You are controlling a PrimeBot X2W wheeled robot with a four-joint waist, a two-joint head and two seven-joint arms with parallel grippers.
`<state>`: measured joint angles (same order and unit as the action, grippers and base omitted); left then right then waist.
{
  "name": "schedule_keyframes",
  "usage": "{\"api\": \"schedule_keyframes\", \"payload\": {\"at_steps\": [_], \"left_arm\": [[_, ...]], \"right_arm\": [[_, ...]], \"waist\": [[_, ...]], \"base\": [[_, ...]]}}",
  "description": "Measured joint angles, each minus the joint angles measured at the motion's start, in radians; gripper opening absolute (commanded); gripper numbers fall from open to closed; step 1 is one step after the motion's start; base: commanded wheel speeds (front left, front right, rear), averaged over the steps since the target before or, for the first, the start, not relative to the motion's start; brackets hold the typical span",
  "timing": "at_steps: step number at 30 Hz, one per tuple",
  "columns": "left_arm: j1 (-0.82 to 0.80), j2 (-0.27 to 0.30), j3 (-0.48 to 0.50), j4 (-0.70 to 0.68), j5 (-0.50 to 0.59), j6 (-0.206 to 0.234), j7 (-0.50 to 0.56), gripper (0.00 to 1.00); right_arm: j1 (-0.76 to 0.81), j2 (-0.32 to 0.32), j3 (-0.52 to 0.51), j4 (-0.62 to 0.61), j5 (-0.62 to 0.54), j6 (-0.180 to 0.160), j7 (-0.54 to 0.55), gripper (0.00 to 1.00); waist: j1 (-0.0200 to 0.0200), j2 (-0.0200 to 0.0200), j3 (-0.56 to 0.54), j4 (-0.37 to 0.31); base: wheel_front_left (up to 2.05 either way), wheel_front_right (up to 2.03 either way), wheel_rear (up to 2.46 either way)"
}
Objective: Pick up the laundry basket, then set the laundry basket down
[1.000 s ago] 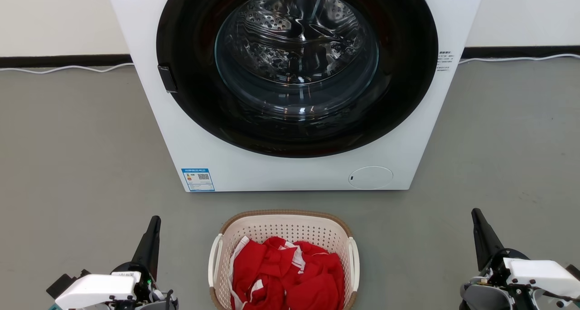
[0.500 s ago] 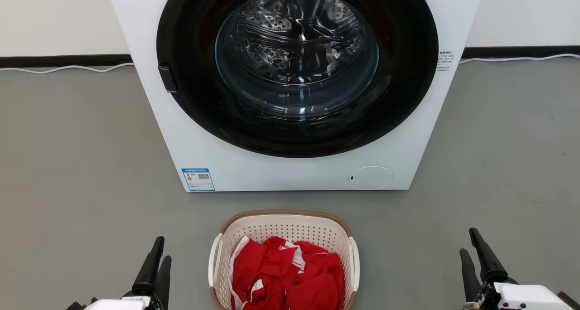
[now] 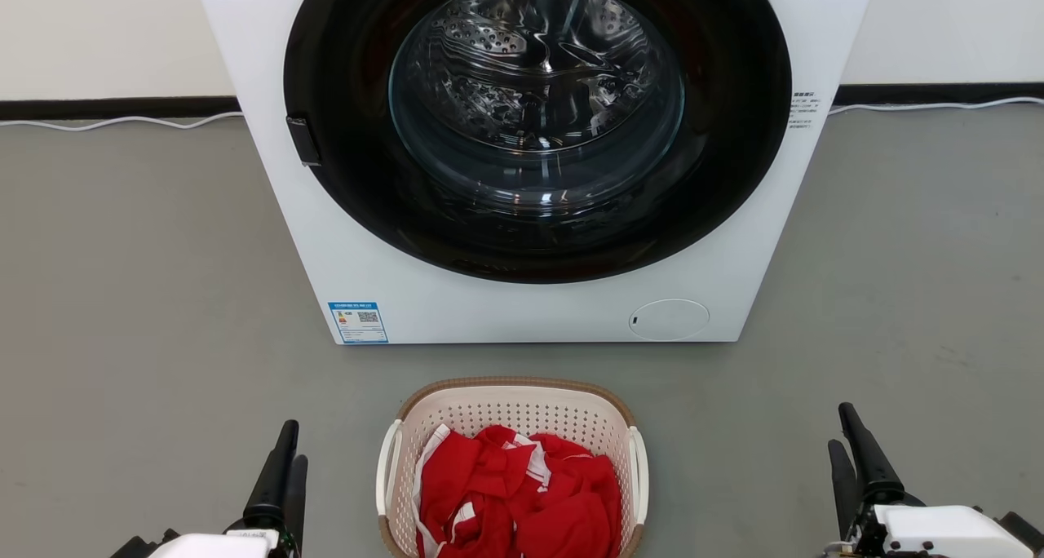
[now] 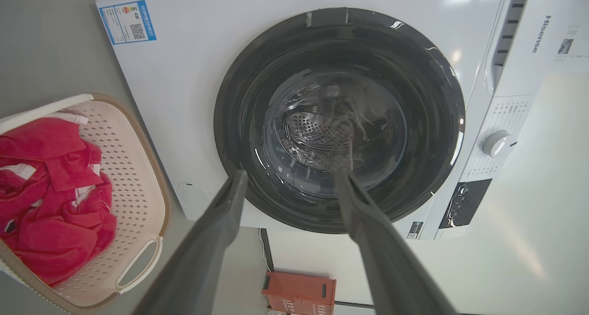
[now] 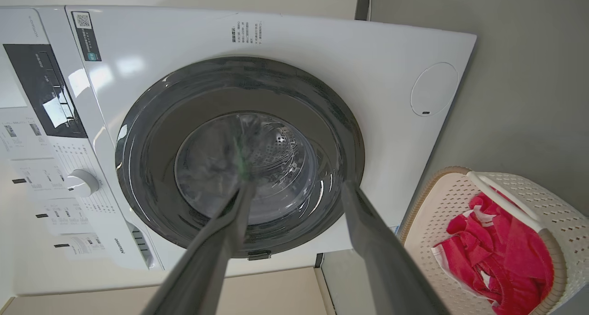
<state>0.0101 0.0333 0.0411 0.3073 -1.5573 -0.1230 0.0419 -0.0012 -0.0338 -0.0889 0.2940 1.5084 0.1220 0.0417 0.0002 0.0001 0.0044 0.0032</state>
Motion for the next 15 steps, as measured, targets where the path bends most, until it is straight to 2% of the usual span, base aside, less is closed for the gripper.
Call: {"api": "schedule_keyframes", "payload": {"at_steps": [15], "left_arm": [[-0.001,0.007,-0.010,-0.005,0.148,0.000,-0.044,1.00]], "right_arm": [[0.000,0.000,0.006,-0.017,-0.241,0.000,-0.040,1.00]], "waist": [[0.0000,0.0000,-0.001,0.002]], "base": [[0.00,0.00,0.00]]}}
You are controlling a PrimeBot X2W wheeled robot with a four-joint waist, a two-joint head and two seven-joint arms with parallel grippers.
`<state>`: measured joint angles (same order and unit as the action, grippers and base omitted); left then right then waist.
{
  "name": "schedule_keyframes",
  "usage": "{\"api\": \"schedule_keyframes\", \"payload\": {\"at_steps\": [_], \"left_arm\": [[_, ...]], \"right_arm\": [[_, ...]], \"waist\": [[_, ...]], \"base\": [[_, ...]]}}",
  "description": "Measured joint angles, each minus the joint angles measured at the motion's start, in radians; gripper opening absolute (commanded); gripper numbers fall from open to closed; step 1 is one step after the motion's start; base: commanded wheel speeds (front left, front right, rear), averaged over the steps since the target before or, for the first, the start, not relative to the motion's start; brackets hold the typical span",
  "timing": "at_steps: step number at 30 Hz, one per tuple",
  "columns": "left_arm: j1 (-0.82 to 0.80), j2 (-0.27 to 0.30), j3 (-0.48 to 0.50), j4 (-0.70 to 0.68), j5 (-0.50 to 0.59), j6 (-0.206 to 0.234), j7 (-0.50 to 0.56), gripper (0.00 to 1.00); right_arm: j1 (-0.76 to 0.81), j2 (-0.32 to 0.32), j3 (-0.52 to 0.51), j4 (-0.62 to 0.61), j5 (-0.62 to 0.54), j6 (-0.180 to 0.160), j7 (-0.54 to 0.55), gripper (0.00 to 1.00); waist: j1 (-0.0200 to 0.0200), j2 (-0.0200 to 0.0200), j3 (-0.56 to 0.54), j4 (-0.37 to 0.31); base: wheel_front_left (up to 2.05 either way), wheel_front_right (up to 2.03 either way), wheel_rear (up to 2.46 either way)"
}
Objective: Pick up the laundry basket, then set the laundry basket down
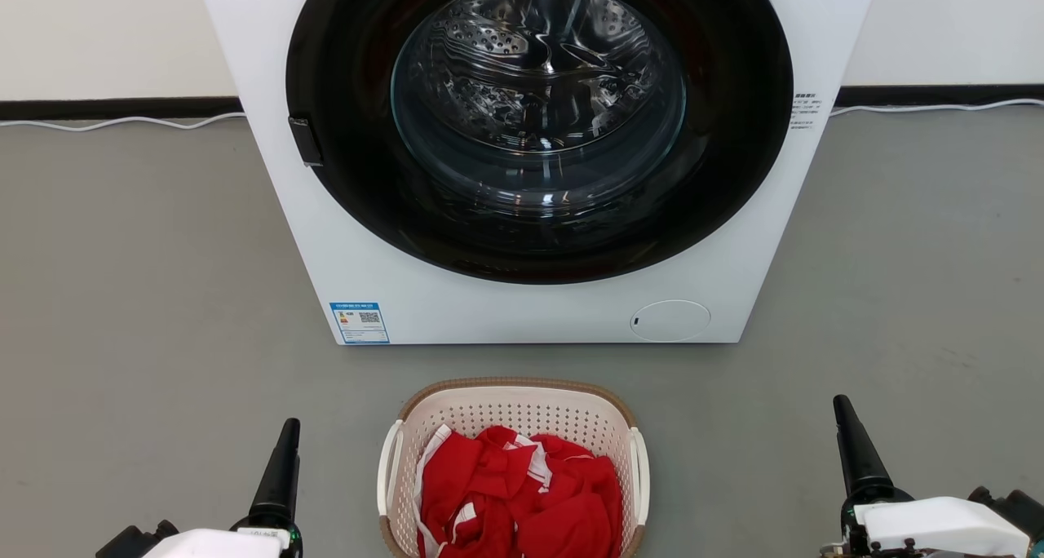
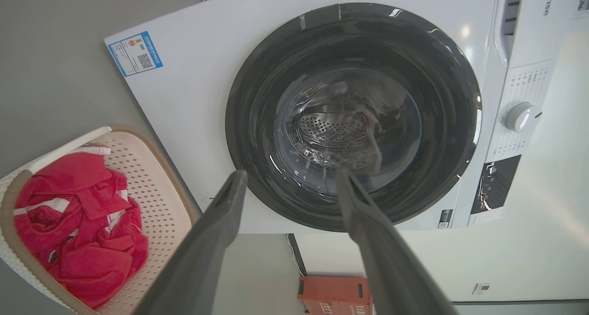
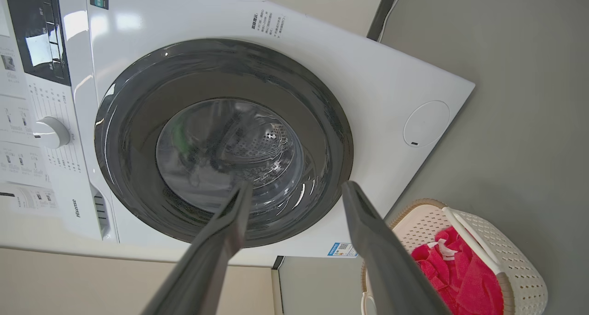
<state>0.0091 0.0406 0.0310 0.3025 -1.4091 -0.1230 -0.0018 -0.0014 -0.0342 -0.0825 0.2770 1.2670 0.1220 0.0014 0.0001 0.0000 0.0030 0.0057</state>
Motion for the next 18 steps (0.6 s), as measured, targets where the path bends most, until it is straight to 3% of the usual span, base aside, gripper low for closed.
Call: {"api": "schedule_keyframes", "payload": {"at_steps": [18], "left_arm": [[-0.017,0.009,0.002,-0.008,0.270,0.000,-0.052,1.00]], "right_arm": [[-0.002,-0.001,0.011,-0.029,-0.343,0.000,-0.047,1.00]], "waist": [[0.0000,0.0000,0.000,0.003]], "base": [[0.00,0.00,0.00]]}}
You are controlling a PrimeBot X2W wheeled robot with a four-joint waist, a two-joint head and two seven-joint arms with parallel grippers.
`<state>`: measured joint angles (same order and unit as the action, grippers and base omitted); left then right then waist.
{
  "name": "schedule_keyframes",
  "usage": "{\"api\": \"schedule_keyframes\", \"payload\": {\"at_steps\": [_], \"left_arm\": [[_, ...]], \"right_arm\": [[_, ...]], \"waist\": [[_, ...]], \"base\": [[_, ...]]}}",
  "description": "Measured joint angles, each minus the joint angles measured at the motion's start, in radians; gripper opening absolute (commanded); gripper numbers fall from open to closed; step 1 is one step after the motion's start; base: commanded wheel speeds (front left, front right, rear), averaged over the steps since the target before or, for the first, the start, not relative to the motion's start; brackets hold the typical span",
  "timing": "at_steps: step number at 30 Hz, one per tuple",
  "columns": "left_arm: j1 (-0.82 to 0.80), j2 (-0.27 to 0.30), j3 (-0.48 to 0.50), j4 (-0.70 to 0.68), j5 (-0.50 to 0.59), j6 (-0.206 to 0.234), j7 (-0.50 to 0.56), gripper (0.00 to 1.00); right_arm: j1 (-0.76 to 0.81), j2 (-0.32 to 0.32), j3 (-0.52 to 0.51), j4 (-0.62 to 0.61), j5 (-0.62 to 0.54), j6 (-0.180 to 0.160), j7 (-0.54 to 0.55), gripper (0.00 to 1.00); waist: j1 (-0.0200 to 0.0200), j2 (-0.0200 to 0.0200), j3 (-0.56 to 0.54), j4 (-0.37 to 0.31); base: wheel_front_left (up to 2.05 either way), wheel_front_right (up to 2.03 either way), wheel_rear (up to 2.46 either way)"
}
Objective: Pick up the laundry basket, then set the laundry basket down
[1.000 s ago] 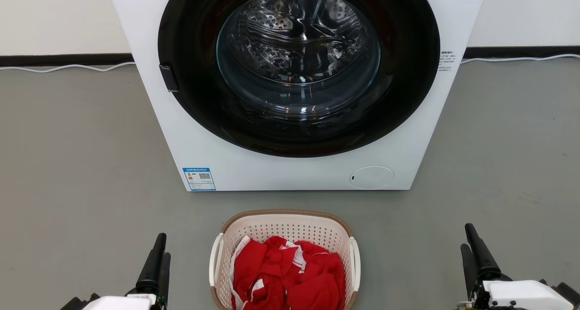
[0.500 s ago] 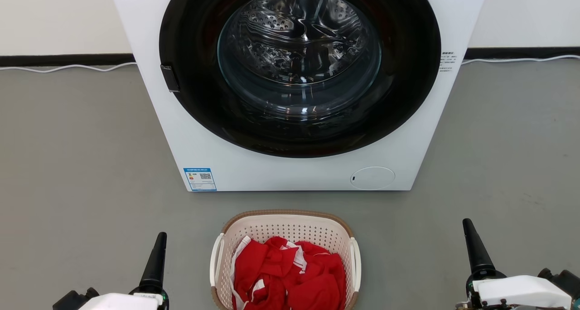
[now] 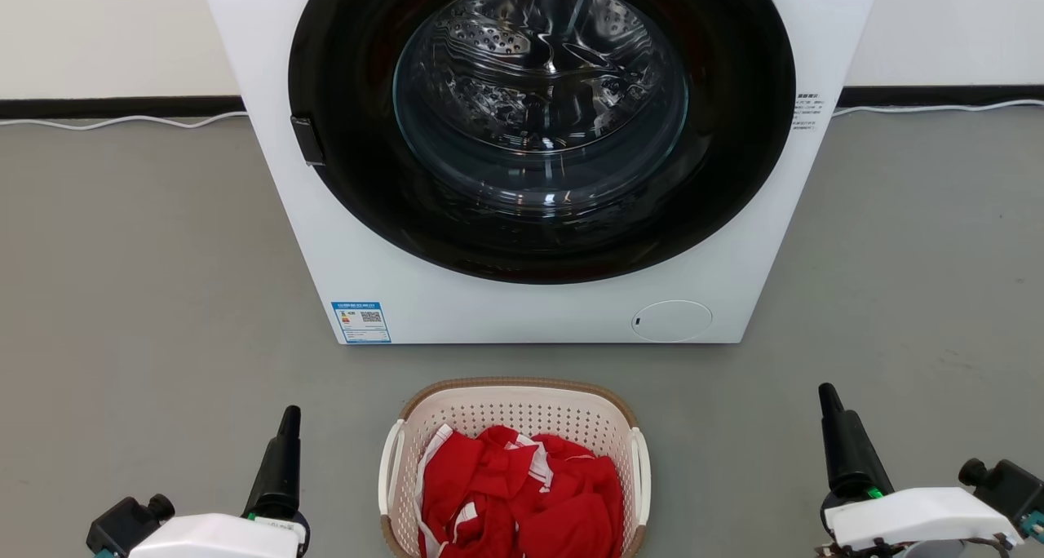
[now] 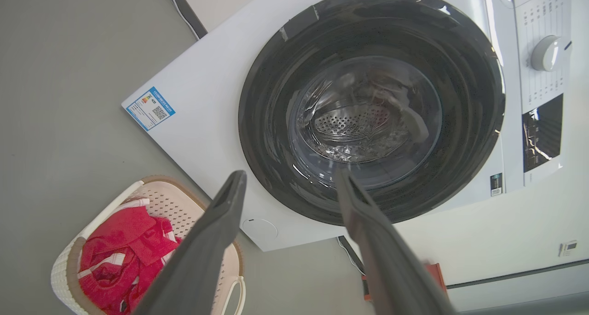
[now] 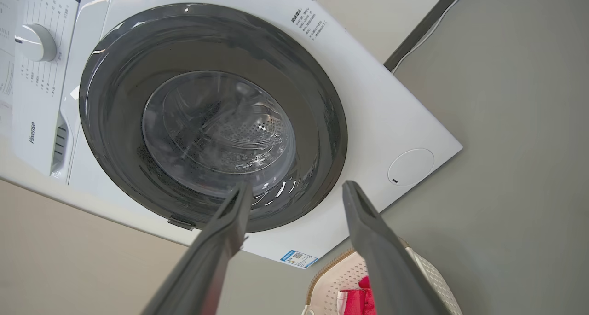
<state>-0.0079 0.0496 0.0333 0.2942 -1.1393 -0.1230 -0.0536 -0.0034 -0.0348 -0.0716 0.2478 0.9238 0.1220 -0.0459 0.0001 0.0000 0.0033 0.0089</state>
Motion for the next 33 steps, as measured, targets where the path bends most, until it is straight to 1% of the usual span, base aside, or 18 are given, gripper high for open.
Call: {"api": "schedule_keyframes", "payload": {"at_steps": [1,6,10,19,33], "left_arm": [[0.000,0.000,0.000,0.000,0.000,0.000,0.000,1.00],[0.000,0.006,-0.002,-0.007,0.090,0.000,-0.011,1.00],[0.000,0.008,-0.004,-0.012,0.141,0.000,-0.025,1.00],[-0.004,0.024,-0.009,-0.021,0.281,0.000,-0.052,1.00],[-0.005,0.035,-0.016,-0.032,0.434,0.000,-0.090,1.00]], "right_arm": [[0.000,0.000,0.000,0.000,0.000,0.000,0.000,1.00],[-0.002,0.000,0.006,-0.007,-0.096,0.000,-0.017,1.00],[-0.003,-0.001,0.006,-0.009,-0.170,0.001,-0.028,1.00],[-0.008,-0.001,0.003,-0.008,-0.302,0.001,-0.054,1.00],[-0.018,-0.001,-0.003,0.017,-0.477,0.001,-0.094,1.00]], "waist": [[0.0000,0.0000,0.000,0.000],[0.0000,0.0000,0.000,0.000],[0.0000,0.0000,0.001,0.000],[0.0000,0.0000,0.002,0.001],[0.0000,0.0000,0.005,0.007]], "base": [[0.00,0.00,0.00],[0.00,0.00,0.00],[0.00,0.00,0.00],[0.00,0.00,0.00],[0.00,0.00,0.00]]}}
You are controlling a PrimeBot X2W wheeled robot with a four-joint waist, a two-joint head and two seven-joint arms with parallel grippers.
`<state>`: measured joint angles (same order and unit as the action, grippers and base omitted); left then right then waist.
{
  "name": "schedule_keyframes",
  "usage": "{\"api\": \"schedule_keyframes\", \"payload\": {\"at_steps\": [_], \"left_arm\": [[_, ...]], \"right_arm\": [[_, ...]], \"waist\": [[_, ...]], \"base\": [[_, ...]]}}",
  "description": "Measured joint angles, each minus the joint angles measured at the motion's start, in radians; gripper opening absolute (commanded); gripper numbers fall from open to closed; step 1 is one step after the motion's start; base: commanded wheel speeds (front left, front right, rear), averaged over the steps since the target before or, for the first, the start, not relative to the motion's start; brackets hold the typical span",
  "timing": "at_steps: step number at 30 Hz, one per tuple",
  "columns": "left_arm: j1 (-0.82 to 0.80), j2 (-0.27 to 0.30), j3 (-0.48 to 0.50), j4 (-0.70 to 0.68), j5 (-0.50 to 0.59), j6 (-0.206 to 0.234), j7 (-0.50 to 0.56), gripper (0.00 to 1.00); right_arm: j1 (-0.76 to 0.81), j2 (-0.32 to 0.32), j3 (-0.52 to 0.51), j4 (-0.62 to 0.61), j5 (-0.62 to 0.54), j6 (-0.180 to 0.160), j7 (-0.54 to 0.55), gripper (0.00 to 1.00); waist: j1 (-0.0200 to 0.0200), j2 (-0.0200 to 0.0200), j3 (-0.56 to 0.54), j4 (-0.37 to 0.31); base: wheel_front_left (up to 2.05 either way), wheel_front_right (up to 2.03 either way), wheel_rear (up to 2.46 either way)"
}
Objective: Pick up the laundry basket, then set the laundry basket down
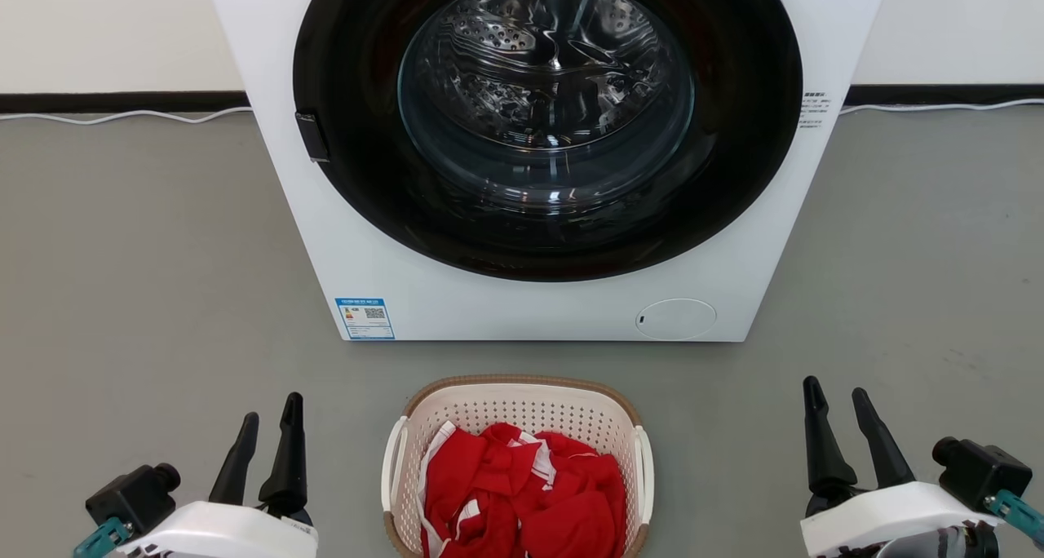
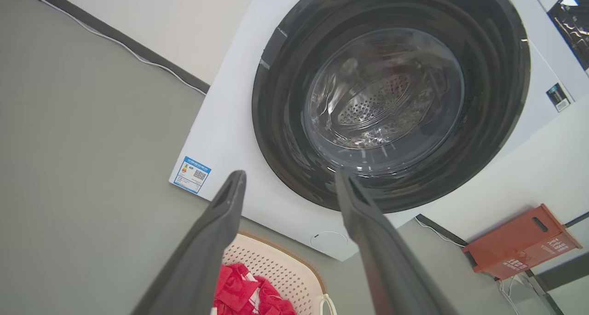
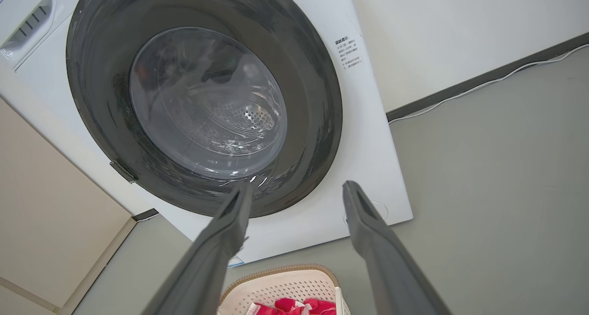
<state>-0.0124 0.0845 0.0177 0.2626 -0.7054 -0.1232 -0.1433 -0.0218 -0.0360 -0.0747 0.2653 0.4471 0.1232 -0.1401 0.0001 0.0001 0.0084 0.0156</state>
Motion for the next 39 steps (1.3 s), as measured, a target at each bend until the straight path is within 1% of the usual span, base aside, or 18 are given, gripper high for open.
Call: {"api": "schedule_keyframes", "payload": {"at_steps": [18,36,39], "left_arm": [[-0.004,0.014,0.001,-0.029,0.220,0.000,-0.053,1.00],[-0.009,0.028,-0.006,-0.038,0.408,-0.002,-0.105,1.00],[-0.010,0.031,-0.007,-0.038,0.415,-0.002,-0.108,1.00]], "right_arm": [[0.000,-0.001,0.005,0.003,-0.209,0.000,-0.054,1.00],[0.002,-0.002,-0.004,0.021,-0.428,0.000,-0.104,1.00],[0.002,-0.003,-0.004,0.022,-0.438,0.000,-0.108,1.00]], "waist": [[0.0000,0.0000,0.008,-0.001],[0.0000,0.0000,0.009,-0.007],[0.0000,0.0000,0.009,-0.009]], "base": [[0.00,0.00,0.00],[0.00,0.00,0.00],[0.00,0.00,0.00]]}}
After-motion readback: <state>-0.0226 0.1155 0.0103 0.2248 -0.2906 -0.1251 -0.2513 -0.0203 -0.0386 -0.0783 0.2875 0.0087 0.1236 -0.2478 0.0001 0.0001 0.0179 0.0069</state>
